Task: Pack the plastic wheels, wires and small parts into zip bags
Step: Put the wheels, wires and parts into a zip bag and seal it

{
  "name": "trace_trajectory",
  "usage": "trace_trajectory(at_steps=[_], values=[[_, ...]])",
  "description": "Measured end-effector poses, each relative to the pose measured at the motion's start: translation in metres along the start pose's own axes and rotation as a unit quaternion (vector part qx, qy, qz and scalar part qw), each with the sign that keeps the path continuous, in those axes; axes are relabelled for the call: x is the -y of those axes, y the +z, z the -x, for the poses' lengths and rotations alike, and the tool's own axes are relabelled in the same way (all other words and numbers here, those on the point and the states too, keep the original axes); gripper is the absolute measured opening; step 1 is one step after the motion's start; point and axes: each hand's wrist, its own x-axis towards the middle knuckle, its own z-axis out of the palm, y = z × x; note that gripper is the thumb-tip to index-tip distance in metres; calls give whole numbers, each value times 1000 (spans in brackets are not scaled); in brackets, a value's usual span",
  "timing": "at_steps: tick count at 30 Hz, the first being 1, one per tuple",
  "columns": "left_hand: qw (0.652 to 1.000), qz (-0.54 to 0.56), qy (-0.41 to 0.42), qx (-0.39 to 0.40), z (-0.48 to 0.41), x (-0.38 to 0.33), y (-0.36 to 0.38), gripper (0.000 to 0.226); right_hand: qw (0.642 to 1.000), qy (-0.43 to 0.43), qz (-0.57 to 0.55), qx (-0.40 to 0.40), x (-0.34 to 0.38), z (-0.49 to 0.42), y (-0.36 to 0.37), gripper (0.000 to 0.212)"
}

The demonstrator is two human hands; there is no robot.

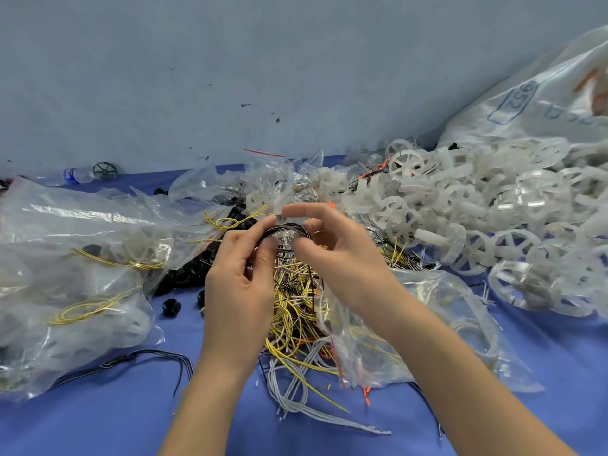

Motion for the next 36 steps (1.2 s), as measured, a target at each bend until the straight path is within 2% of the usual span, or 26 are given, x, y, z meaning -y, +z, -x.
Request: trace_trajectory(at_steps=[3, 6, 8, 9, 11, 13, 14, 17, 19, 22, 26, 29, 31, 33, 36], values=[[995, -92, 45, -2, -4, 4, 3, 30, 999, 2, 19, -48, -2, -3, -1, 24], [989, -128, 70, -21, -6, 5, 7, 31, 973, -23, 221, -66, -7, -5, 3, 12], [985, -145, 91, -25, -5, 4, 11, 32, 954, -26, 291, -66, -9, -5, 6, 15], [984, -145, 95, -26, -4, 3, 13, 32, 958, -21, 276, -75, -10, -6, 5, 16], [989, -123, 79, -36, -3, 2, 15, 31, 984, 12, 150, -95, -9, -8, 3, 12], [997, -61, 18, -41, -1, 2, 17, 30, 994, 42, 26, -100, -6, -8, 4, 10], [999, -16, -25, -36, 0, 0, 19, 31, 994, 43, 0, -102, -6, -8, 5, 11], [993, 54, -102, -3, 4, -2, 24, 30, 992, 33, -28, -114, -8, -6, 8, 19], [994, 34, -98, 15, 7, -3, 25, 25, 991, 32, -37, -121, -8, -4, 8, 21], [993, 40, -105, 28, 8, -3, 24, 29, 990, 39, -57, -120, -5, -2, 6, 22], [978, 126, -160, 45, 5, -1, 17, 21, 989, 79, -68, -103, -3, 0, -2, 10], [972, 140, -182, 45, 6, 1, 11, 19, 990, 100, -55, -79, -3, 1, -8, 7], [968, 148, -198, 42, 4, 5, 2, 18, 995, 61, 2, -76, -4, 2, -18, 12], [956, 160, -241, 51, 1, 11, -14, 20, 989, -20, 135, -56, -3, 4, -34, 19], [928, 142, -325, 117, 4, 19, -42, 22, 940, -93, 325, 53, -5, 10, -50, 43]])
